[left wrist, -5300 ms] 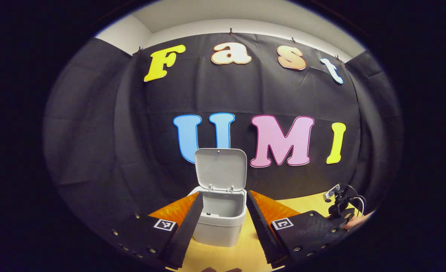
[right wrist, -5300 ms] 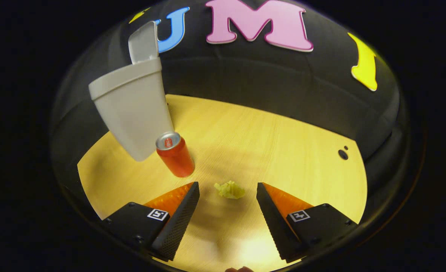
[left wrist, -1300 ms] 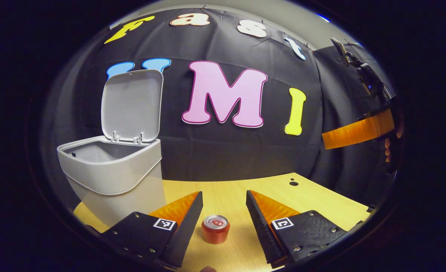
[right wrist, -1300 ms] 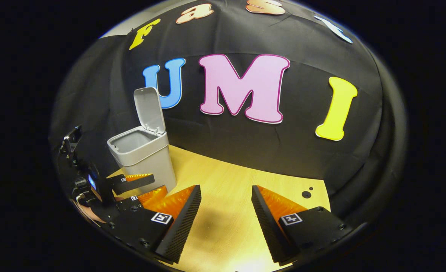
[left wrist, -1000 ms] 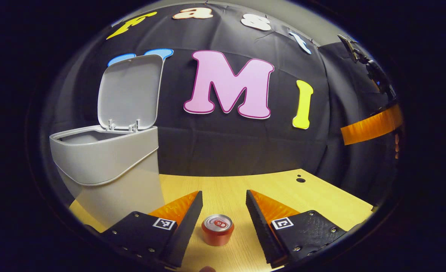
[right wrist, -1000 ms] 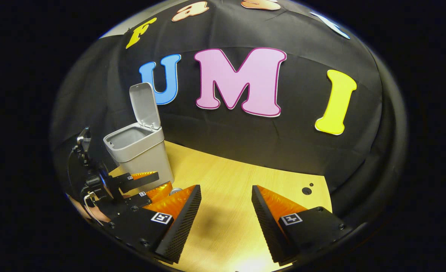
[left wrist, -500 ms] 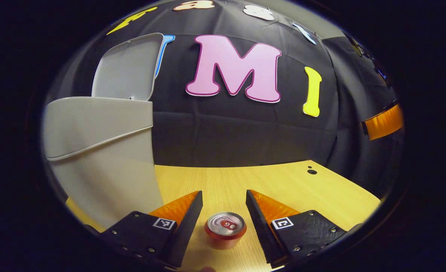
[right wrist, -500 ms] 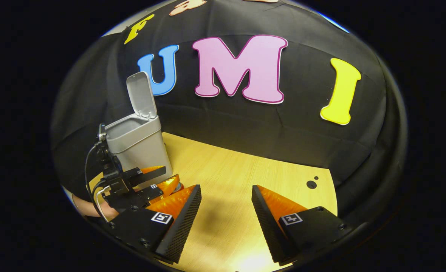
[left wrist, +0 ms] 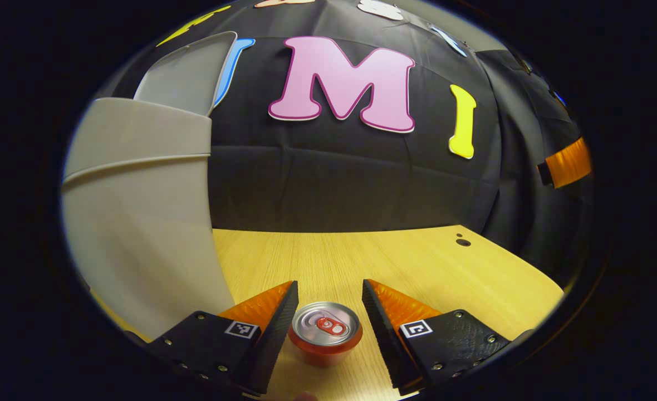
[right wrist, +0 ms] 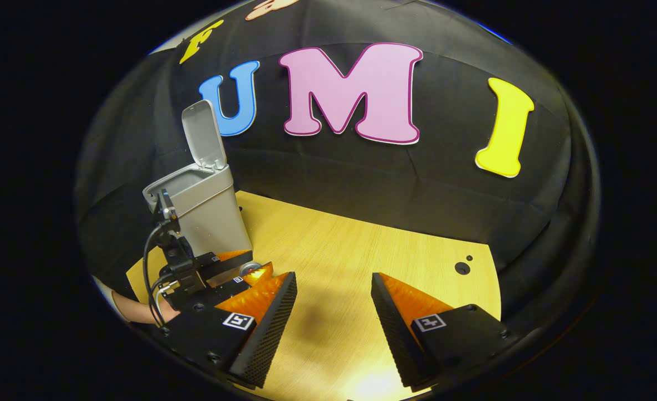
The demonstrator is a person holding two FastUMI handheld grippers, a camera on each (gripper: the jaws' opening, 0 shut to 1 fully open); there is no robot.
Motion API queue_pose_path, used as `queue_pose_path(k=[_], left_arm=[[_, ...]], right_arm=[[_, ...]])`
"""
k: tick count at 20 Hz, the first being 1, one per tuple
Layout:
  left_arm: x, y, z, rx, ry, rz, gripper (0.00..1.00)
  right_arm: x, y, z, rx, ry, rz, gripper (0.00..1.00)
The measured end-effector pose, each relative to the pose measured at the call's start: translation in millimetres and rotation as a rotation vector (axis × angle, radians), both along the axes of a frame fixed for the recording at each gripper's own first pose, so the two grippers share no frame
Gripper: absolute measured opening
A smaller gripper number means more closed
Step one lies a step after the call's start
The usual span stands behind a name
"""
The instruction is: Press the lid of the desktop garbage bin to open it, pick up the crumpled paper on the desktop and throw it into the bin, then pick up the pop can on the desktop and drop it into the bin, and finally close the garbage bin lid.
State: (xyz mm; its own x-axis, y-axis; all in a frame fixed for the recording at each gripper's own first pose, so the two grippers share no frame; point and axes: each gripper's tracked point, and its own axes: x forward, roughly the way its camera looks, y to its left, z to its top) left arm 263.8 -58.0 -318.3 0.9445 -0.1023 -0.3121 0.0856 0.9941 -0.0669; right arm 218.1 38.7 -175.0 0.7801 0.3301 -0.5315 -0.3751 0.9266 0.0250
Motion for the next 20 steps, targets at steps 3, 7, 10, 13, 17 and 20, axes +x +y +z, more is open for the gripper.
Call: queue_pose_path(k=[3, 7, 10, 13, 17, 20], left_arm=[[-3, 3, -15, 0.011, 0.026, -0.002, 0.78], [-5, 4, -37, 0.032, 0.079, 0.006, 0.87], [-10, 5, -50, 0.039, 0.099, 0.008, 0.87], [-10, 8, -57, 0.061, 0.127, 0.011, 0.87], [-11, 13, -62, 0.078, 0.147, 0.016, 0.87], [-13, 16, -62, 0.092, 0.158, 0.023, 0.85]], right_arm=[[-2, -3, -3, -0.008, 0.004, -0.002, 0.88], [-5, -8, -9, -0.008, 0.019, -0.021, 0.88], [-7, -13, -11, -0.019, 0.02, -0.024, 0.88], [-8, -14, -12, -0.02, 0.023, -0.029, 0.88], [-10, -14, -11, -0.018, 0.02, -0.033, 0.88], [-13, -14, -10, -0.022, 0.016, -0.033, 0.88]])
